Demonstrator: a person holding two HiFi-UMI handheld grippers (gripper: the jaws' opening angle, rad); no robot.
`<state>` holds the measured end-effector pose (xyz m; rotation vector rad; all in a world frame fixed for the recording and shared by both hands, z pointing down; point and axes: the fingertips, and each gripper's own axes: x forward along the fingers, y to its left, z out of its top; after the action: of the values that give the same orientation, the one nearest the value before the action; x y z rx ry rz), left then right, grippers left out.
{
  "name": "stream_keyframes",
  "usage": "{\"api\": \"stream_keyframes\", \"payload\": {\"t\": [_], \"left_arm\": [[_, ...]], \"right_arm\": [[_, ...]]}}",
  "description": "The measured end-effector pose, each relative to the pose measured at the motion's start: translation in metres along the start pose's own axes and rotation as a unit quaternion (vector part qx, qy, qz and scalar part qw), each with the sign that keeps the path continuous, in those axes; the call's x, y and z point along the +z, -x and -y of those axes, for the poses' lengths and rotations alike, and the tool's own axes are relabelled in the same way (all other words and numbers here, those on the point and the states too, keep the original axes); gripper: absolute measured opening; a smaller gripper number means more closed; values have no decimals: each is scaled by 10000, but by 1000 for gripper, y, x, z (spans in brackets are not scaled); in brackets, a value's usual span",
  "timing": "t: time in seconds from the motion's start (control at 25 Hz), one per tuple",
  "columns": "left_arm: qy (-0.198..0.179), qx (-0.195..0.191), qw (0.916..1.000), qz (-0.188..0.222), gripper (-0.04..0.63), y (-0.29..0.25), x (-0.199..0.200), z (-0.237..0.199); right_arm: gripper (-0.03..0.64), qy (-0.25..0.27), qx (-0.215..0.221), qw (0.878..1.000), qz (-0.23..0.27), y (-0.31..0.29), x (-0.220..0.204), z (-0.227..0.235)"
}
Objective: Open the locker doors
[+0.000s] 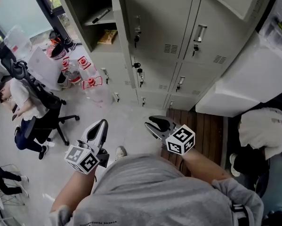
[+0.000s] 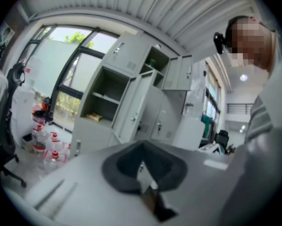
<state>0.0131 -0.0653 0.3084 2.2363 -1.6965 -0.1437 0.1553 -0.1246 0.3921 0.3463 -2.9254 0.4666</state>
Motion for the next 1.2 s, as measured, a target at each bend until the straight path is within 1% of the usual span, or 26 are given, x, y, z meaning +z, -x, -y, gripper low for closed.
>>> {"api": "stream_keyframes", "payload": {"t": [0.16, 0.36, 0.48, 0.6, 0.68, 0.76, 0.92, 1.0, 1.08, 1.12, 1.2], "left_arm": [[-73, 8, 9992, -385, 5, -3, -21, -4], [-30, -194, 9963, -835, 5, -22, -54, -18], [-54, -371, 9940, -1031, 5, -33, -73, -32], [-34, -545, 9917, -1166, 5, -37, -91, -59], [12, -658, 9903, -1222, 5, -37, -103, -86], [51, -781, 9891, -1246, 4, -35, -118, -122], [111, -1025, 9855, -1347, 5, -30, -170, -215], [51, -1125, 9825, -1481, 5, -28, -201, -263], [-55, -1187, 9796, -1619, 5, -28, -235, -304], [-101, -1196, 9786, -1673, 5, -30, -253, -322], [-157, -1183, 9772, -1756, 5, -37, -293, -350]], "right_arm": [[110, -178, -45, 9998, -75, -14, -23, 8], [110, -365, -265, 9986, -265, -29, -55, 23], [111, -432, -488, 9969, -446, -39, -76, 32], [112, -507, -769, 9936, -648, -59, -97, 40], [112, -532, -991, 9905, -797, -81, -113, 45], [111, -549, -1249, 9862, -941, -109, -132, 52], [112, -774, -1827, 9736, -1126, -177, -186, 68], [112, -989, -2281, 9621, -1119, -206, -219, 86], [112, -1242, -2768, 9468, -1070, -225, -250, 112], [112, -1324, -2971, 9398, -1049, -233, -266, 127], [112, -1365, -3264, 9298, -1013, -247, -300, 161]]}}
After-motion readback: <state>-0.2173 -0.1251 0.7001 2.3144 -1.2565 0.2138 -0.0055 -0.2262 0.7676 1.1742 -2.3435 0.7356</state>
